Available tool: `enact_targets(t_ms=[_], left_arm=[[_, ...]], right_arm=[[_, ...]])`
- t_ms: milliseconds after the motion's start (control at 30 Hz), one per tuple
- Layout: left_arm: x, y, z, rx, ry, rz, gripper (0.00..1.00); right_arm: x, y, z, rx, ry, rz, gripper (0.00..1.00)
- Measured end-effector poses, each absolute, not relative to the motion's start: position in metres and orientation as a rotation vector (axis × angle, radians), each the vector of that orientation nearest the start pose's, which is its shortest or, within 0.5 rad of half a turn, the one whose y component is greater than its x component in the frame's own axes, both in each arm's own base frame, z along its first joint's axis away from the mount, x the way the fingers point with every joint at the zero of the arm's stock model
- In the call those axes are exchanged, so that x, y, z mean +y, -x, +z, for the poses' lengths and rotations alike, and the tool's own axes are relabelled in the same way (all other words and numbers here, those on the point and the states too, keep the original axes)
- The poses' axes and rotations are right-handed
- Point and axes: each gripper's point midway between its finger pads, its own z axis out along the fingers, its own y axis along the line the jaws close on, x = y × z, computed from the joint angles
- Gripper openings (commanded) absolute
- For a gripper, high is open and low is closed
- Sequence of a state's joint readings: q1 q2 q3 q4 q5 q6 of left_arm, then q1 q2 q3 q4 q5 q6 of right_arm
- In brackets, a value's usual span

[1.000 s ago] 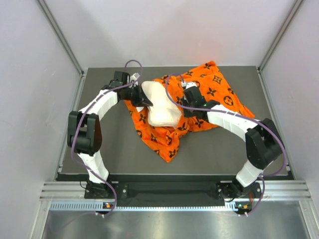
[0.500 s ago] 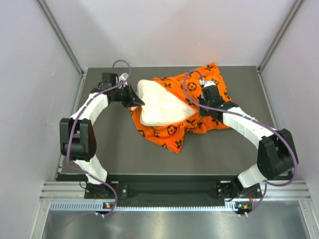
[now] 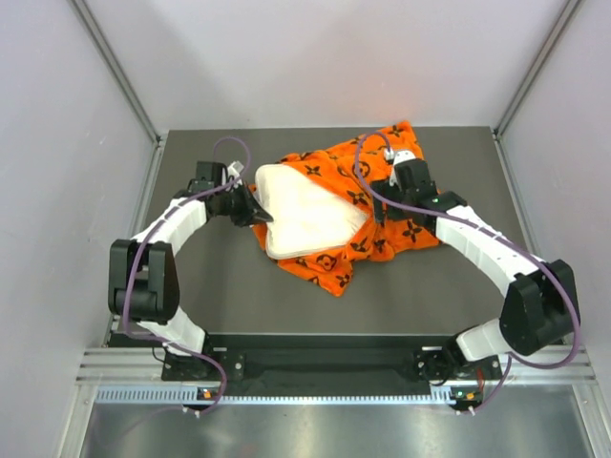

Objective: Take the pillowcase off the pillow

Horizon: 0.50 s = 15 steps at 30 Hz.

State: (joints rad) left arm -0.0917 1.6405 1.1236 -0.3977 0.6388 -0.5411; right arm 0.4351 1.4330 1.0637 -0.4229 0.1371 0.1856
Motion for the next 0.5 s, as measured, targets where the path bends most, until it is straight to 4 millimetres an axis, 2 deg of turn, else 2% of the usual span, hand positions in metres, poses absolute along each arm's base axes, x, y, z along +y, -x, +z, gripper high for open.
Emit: enact_targets(t_ms=[67,167,300,433,500], left_arm=[[-0.157,-0.357,0.122,2.519,0.278,-1.025,0.0],[-0.162,-0.346,0.118,2.52,0.254,-0.98,0.0],[-0.168,-0.329,0.115,2.519,0.228,-0.939,0.0],[-0.174,-0.318,0.111,2.526,0.228,-0.917,0.0],[-0.177,-0.316,0.11,2.527,0.223,-0.903,0.0]], right_arm=[[0.147,-0.358,0.154,2.306,0.248,0.154,0.87],[0.159,-0.375,0.185,2.226,0.268,0.21,0.9],[0.19,-0.411,0.219,2.125,0.308,0.321,0.9],[0.223,-0.447,0.217,2.085,0.355,0.419,0.91],[0.239,-0.466,0.204,2.087,0.38,0.46,0.91]])
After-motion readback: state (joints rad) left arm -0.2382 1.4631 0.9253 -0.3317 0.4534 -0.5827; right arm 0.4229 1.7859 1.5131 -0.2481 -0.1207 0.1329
